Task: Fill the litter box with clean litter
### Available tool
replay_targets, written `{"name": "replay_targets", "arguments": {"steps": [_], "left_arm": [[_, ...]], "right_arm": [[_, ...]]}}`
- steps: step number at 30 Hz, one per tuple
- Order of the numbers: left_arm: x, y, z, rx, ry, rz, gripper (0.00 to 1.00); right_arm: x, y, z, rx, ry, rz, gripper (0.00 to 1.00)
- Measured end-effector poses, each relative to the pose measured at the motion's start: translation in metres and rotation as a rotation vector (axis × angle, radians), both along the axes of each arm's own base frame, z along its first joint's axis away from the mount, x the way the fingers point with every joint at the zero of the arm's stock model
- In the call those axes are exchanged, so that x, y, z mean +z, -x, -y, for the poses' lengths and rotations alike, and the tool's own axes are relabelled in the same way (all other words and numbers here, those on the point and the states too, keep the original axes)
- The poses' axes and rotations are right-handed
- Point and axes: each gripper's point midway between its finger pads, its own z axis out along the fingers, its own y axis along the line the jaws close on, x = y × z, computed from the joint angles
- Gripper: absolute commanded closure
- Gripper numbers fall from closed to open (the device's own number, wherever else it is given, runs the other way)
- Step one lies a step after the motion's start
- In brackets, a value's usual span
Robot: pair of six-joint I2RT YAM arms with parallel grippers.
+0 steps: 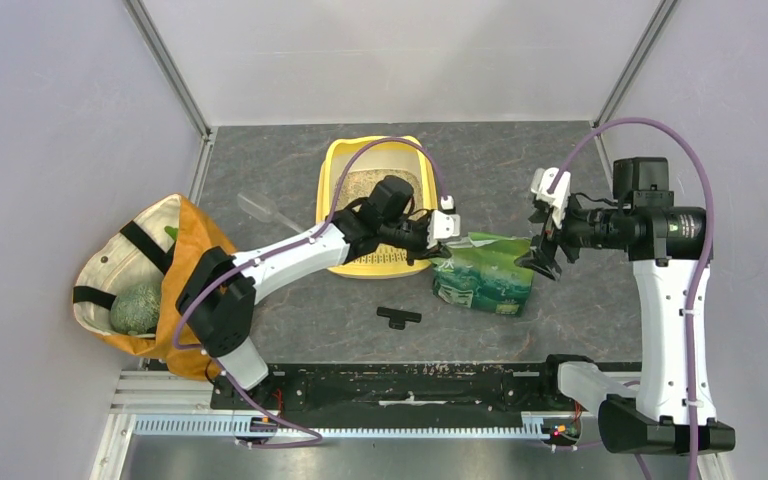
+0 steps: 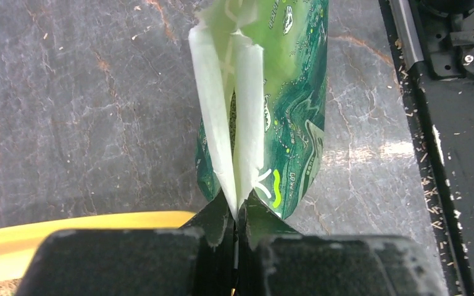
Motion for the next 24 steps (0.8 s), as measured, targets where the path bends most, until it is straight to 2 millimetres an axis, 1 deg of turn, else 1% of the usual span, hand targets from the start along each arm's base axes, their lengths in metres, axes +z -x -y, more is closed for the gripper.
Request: {"name": "replay_targets", "arguments": {"steps": [4, 7, 10, 13, 15, 18, 20, 24], "left_arm": [[-0.001, 0.003, 0.003, -0.020, -0.009, 0.060, 0.93], [-0.001, 0.004, 0.003, -0.031, -0.014, 0.105, 0.85], [0.000, 0.004, 0.001, -0.030, -0.015, 0.137, 0.85], [0.004, 0.007, -0.001, -0.036, -0.009, 0.176, 0.84], [0.005, 0.010, -0.002, -0.043, -0.009, 0.214, 0.77], [0.005, 0.013, -0.002, -0.050, -0.010, 0.250, 0.75], [0.007, 0.012, -0.002, -0.046, -0.010, 0.262, 0.75], [0.009, 0.010, -0.003, -0.035, -0.011, 0.272, 0.75]], "right_arm": [[0.016, -0.004, -0.005, -0.064, -0.070, -0.070, 0.11], [0.024, -0.009, -0.009, -0.099, -0.121, -0.118, 0.11], [0.026, -0.017, -0.011, -0.134, -0.160, -0.168, 0.11], [0.026, -0.029, -0.014, -0.174, -0.208, -0.235, 0.11], [0.025, -0.038, -0.017, -0.196, -0.242, -0.276, 0.13], [0.020, -0.051, -0.018, -0.224, -0.269, -0.332, 0.15], [0.010, -0.055, -0.018, -0.239, -0.262, -0.364, 0.15], [-0.025, -0.049, -0.017, -0.250, -0.194, -0.444, 0.15]]}}
